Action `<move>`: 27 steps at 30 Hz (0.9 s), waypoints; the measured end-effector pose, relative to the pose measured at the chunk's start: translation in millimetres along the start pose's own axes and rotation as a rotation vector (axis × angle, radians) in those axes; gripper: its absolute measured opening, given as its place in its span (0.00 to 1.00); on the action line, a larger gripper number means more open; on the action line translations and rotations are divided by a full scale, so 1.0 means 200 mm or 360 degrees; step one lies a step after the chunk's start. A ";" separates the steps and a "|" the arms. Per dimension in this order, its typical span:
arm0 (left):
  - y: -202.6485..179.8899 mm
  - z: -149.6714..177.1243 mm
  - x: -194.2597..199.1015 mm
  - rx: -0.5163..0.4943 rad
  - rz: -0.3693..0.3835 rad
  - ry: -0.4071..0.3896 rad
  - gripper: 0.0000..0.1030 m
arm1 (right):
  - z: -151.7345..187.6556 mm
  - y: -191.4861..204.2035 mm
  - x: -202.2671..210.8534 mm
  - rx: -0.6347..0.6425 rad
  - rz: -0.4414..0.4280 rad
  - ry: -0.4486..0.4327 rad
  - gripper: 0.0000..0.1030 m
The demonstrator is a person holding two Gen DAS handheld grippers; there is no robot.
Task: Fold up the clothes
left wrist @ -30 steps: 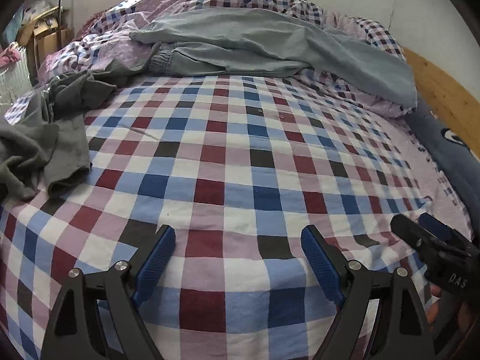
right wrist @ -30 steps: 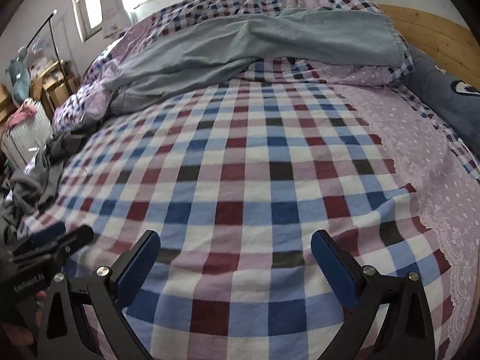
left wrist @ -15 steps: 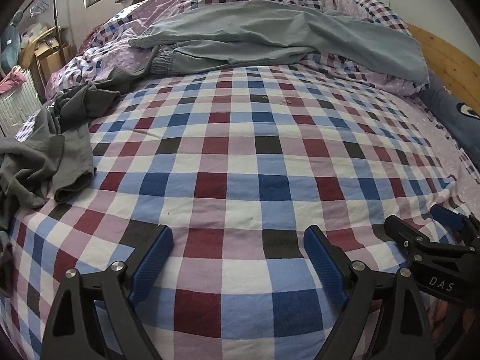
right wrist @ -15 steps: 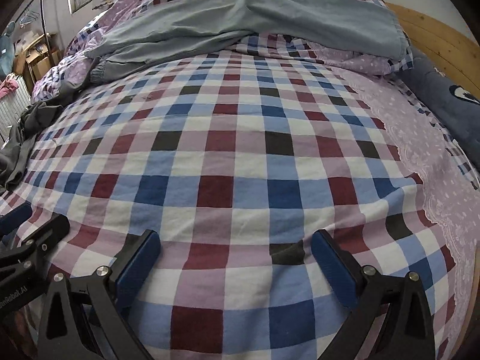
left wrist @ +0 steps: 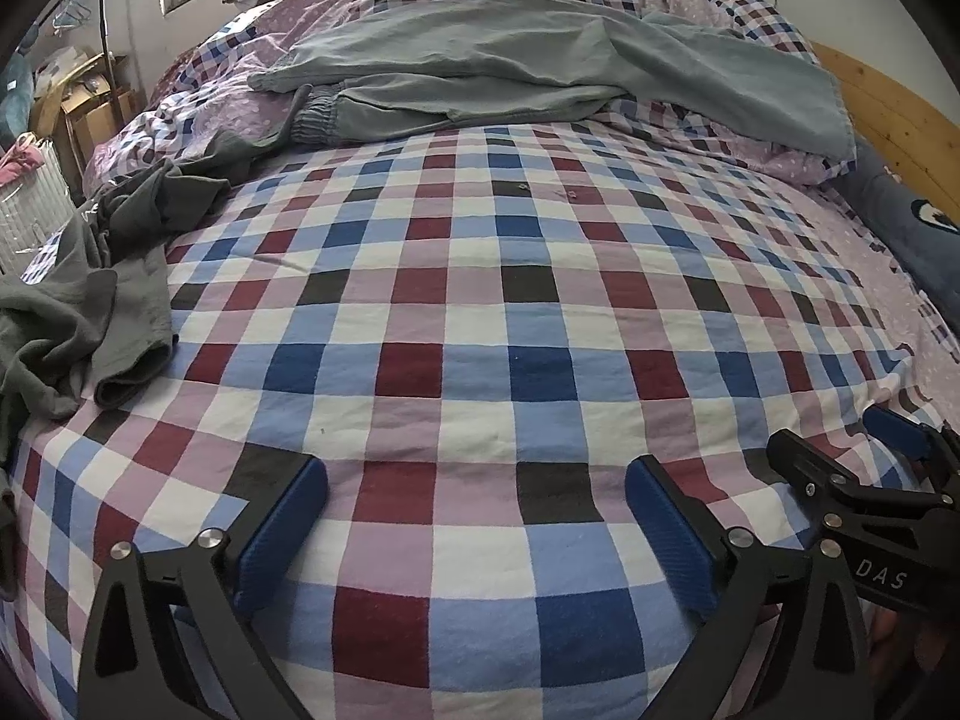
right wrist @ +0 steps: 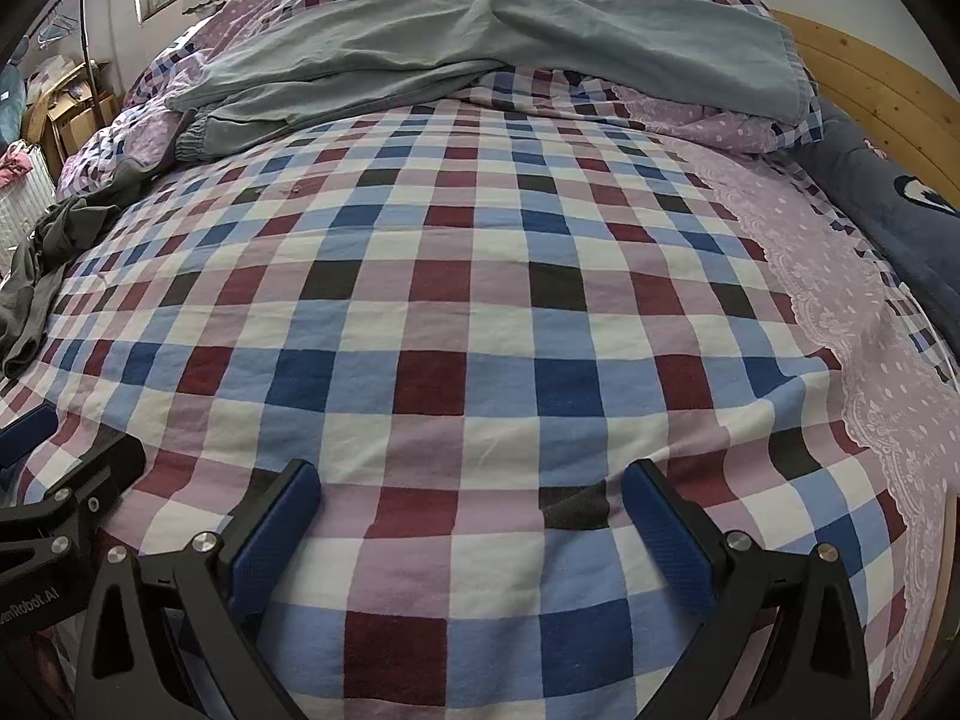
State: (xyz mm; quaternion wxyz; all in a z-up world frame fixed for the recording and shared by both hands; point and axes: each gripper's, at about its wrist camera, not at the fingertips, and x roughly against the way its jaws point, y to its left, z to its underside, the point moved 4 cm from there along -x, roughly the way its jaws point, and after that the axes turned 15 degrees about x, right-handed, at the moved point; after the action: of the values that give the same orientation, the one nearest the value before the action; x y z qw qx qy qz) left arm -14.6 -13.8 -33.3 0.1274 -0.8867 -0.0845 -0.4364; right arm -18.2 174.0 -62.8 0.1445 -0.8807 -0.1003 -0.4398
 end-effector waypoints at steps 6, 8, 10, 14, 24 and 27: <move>0.01 -0.02 -0.01 -0.0004 0.0002 0.0006 0.99 | 0.00 0.00 0.00 -0.0001 -0.0002 -0.0002 1.00; 0.01 -0.02 -0.01 -0.0002 -0.0001 0.0003 0.99 | 0.00 0.00 0.00 -0.0001 -0.0003 -0.0002 1.00; 0.01 -0.02 -0.01 -0.0001 -0.0001 0.0002 0.99 | 0.00 0.00 0.00 -0.0001 -0.0002 -0.0003 1.00; 0.01 -0.01 -0.01 0.0001 -0.0003 -0.0002 0.99 | 0.00 0.00 0.00 -0.0001 -0.0002 -0.0004 1.00; 0.00 0.00 0.00 0.0009 -0.0004 -0.0011 0.99 | 0.00 0.00 0.00 0.0001 -0.0003 -0.0006 1.00; 0.01 0.00 0.00 0.0012 -0.0001 -0.0012 0.99 | 0.00 0.00 0.00 0.0001 -0.0003 -0.0006 1.00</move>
State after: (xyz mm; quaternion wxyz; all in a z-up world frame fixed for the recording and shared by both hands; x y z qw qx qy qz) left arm -14.2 -15.0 -33.7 0.1302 -0.8878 -0.0867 -0.4327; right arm -18.4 173.6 -63.3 0.1443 -0.8814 -0.1015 -0.4382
